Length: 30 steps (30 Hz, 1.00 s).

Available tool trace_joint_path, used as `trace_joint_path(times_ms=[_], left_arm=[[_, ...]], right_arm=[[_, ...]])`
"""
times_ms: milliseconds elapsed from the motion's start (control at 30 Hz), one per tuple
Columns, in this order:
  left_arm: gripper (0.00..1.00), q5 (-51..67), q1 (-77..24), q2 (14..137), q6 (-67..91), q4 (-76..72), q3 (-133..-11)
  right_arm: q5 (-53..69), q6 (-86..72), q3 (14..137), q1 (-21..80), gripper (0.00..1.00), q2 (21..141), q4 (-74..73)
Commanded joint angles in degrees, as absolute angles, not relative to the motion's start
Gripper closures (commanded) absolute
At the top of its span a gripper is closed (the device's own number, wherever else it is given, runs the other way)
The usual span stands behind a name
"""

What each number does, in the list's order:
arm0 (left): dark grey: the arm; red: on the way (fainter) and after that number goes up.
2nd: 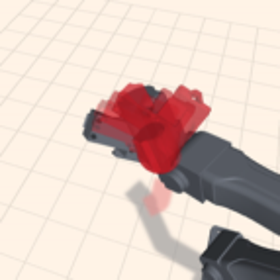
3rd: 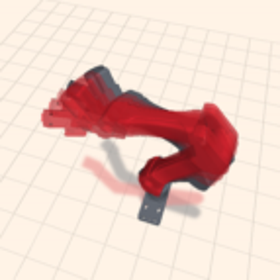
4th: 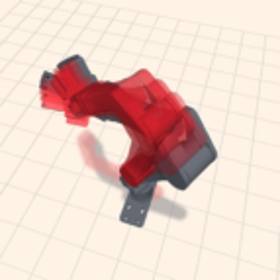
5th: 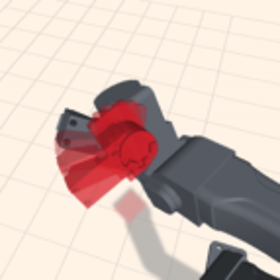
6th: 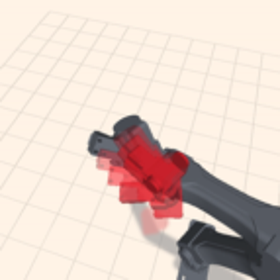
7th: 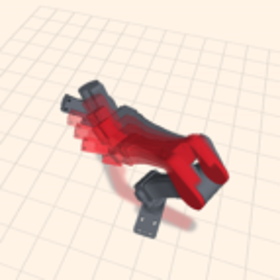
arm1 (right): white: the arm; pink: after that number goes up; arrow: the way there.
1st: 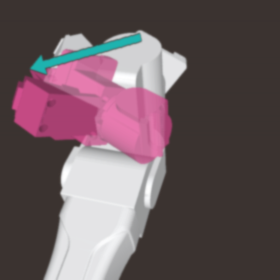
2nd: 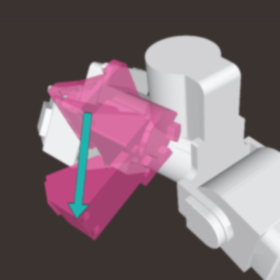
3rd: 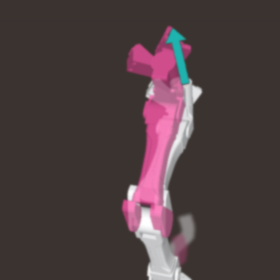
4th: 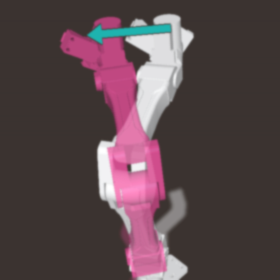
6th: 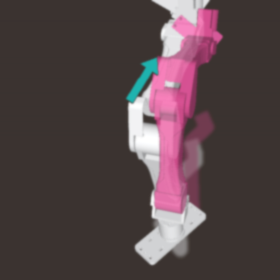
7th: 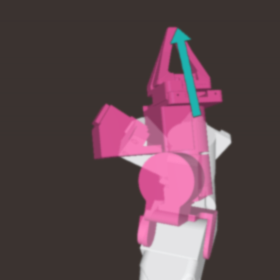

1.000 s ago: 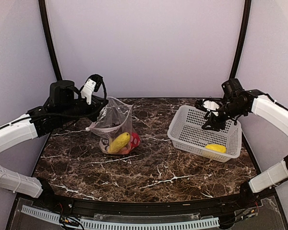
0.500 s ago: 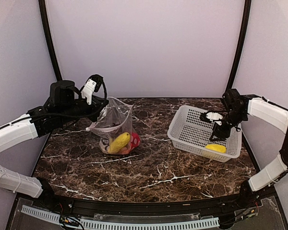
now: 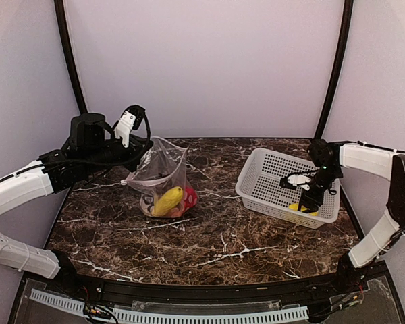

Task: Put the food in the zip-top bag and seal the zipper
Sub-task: Pick up the fake fruit from the bin.

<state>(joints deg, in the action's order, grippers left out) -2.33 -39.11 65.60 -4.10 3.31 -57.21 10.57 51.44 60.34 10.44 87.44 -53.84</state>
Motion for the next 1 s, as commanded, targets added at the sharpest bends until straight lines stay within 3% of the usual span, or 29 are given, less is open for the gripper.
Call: trace_joint_path(times_ms=[0, 567, 800, 967], left_arm=[[0.99, -1.4, -39.2, 65.5, -4.4, 3.2, -57.1], [0.99, -0.5, -39.1, 65.6, -4.3, 3.2, -57.2], [0.99, -0.3, -39.2, 65.7, -4.1, 3.2, -57.2], [0.99, -0.4, -39.1, 66.4, -3.4, 3.3, -57.4]], right_arm=[[8.9, 52.1, 58.5, 10.0, 0.36, 89.0, -54.2], [9.0, 50.9, 58.8, 9.5, 0.38, 93.9, -52.7], [12.2, 49.7, 63.2, 9.3, 0.52, 93.3, -54.7], [18.6, 48.6, 71.6, 9.3, 0.55, 92.0, -58.5]])
